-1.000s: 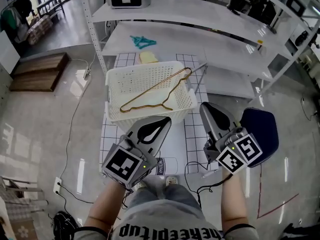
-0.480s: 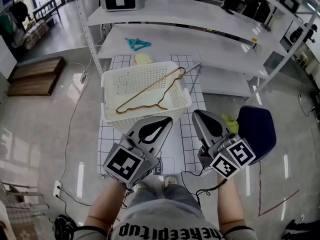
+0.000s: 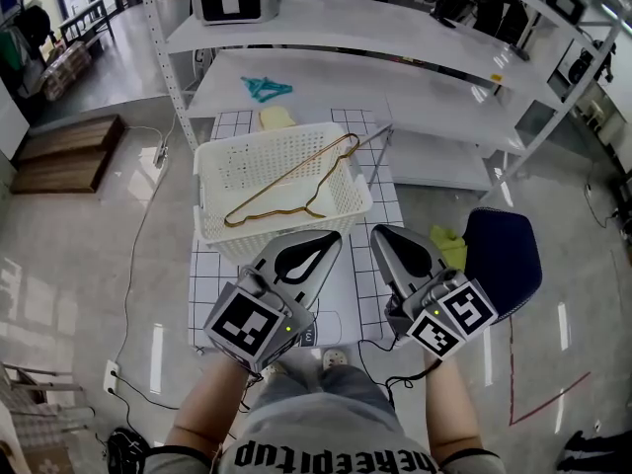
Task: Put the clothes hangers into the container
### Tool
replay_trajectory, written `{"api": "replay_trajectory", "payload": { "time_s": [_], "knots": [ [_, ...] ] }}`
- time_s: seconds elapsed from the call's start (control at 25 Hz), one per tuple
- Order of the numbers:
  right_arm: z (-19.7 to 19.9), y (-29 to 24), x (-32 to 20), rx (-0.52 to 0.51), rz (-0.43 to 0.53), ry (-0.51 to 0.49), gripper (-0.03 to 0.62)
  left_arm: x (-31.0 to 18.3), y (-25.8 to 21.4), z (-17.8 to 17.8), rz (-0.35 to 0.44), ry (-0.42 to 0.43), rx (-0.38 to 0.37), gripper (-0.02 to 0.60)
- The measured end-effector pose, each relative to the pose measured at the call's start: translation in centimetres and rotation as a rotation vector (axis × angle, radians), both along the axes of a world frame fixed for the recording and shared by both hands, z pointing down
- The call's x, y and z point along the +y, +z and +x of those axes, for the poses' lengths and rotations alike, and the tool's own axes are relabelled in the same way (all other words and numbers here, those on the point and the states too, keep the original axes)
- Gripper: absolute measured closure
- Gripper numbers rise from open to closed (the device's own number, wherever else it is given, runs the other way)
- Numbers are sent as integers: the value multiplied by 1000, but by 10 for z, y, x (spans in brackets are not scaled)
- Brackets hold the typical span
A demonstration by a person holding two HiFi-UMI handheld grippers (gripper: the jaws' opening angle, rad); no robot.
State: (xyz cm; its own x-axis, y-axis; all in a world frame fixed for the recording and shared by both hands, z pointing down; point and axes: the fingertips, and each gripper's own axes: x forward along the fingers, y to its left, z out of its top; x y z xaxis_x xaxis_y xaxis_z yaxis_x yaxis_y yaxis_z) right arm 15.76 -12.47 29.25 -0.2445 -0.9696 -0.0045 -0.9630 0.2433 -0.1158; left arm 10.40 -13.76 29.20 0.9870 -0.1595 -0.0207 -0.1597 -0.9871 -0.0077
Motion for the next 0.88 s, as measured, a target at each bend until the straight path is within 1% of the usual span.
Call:
{"api": "replay_trajectory", "payload": {
  "time_s": [0.08,0.24,0.32,0.4,0.52,0.6,0.72,0.88],
  "knots": [
    [0,0,1,8,-1,0,589,2,1,1,-26,1,-7,568],
    [1,1,1,1,0,-3,589,-1,3,2,9,-2,-11,568],
    [1,0,0,0,0,-4,589,-2,2,2,-1,-4,-7,568],
    [-1,0,-2,1,-1,-7,589,-2,1,1,-30,-7,-1,568],
    [-2,0,-4,0,-1,-13,589,-5,2,0,-13,-12,8,568],
    [-3,0,-4,0,-1,-16,589,-5,3,-1,-19,-15,-1,568],
    [-3,1,-6,0,-2,-21,589,-8,4,-2,-6,-21,-4,568],
    [-4,3,-9,0,-4,-27,589,-11,6,-2,-16,-30,-6,568]
  ]
}}
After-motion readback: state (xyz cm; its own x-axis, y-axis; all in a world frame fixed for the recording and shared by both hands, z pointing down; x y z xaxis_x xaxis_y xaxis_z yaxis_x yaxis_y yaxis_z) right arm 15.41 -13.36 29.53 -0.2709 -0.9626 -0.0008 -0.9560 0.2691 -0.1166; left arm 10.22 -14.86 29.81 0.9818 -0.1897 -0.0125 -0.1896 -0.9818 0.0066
